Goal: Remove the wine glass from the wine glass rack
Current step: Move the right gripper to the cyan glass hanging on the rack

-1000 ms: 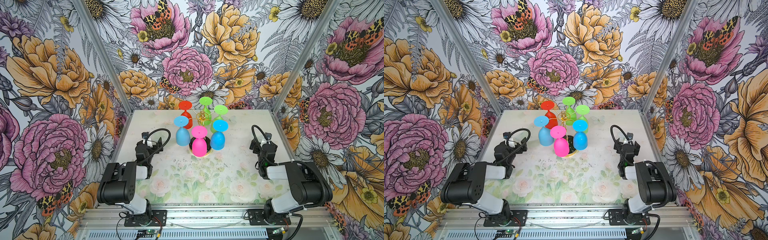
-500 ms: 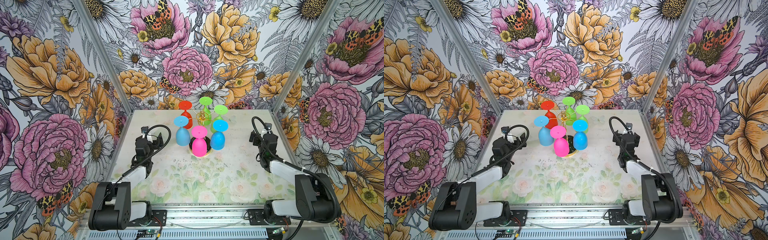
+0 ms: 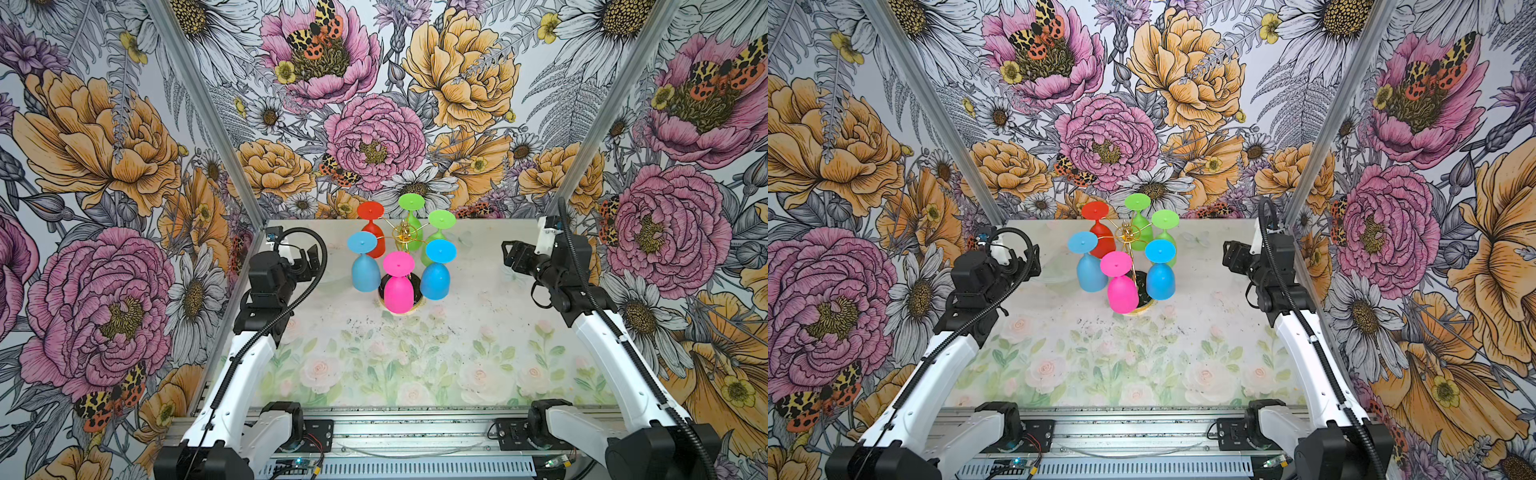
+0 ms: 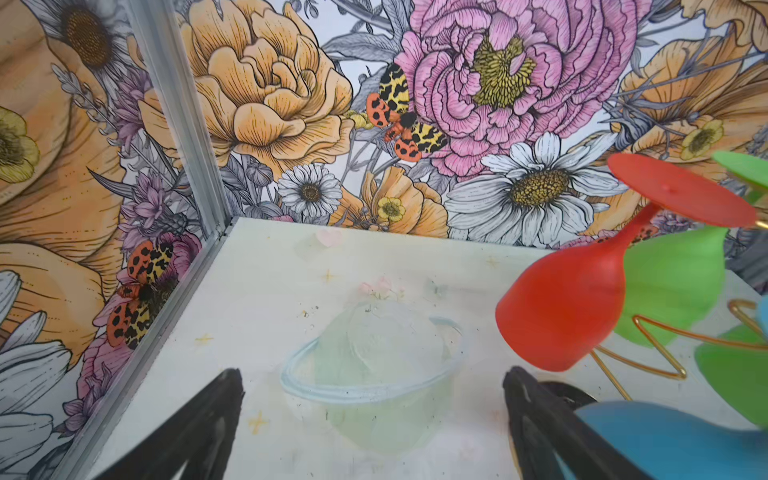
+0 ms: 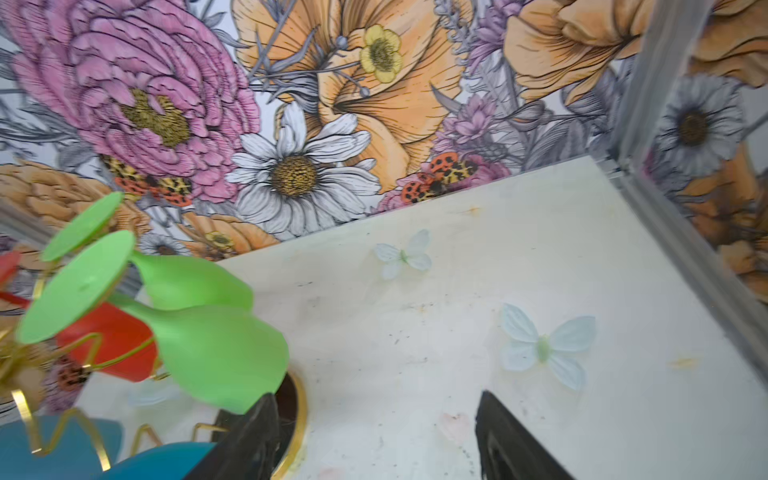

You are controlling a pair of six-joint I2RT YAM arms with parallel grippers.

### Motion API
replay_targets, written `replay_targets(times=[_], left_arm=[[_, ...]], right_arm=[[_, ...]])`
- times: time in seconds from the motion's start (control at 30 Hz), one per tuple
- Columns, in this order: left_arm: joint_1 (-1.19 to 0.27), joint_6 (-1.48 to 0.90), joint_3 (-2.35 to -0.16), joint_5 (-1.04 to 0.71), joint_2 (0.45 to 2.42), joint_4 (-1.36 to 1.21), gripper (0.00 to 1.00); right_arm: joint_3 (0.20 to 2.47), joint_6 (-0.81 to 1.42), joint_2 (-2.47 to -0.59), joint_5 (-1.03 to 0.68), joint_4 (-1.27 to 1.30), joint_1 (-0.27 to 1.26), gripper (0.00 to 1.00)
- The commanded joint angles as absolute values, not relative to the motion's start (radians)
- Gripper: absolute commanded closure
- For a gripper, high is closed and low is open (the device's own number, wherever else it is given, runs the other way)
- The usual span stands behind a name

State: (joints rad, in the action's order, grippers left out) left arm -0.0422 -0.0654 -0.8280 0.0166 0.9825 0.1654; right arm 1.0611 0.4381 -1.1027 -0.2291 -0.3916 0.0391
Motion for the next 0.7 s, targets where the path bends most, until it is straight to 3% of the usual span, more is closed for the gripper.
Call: replay_targets(times=[0.0,0.23,0.67], left_arm=[[-0.050,-0.083,-0.844,-0.088,0.939,0.307,0.01],[-0.089,-0.099,-0.823,-0.060,0.859,0.344,0.01],[-0.106,-0.099,-0.826,-0.110,0.841,0.341,0.01]], right_arm=[[1.134,0.583,-1.109,-0.540,-0.517,0.042,0.31],[1.192,0.710,-1.096,-0.645,-0.517,0.106,0.38],[1.238,0.753,-1.159,-0.604,-0.513,0.264,0.48]])
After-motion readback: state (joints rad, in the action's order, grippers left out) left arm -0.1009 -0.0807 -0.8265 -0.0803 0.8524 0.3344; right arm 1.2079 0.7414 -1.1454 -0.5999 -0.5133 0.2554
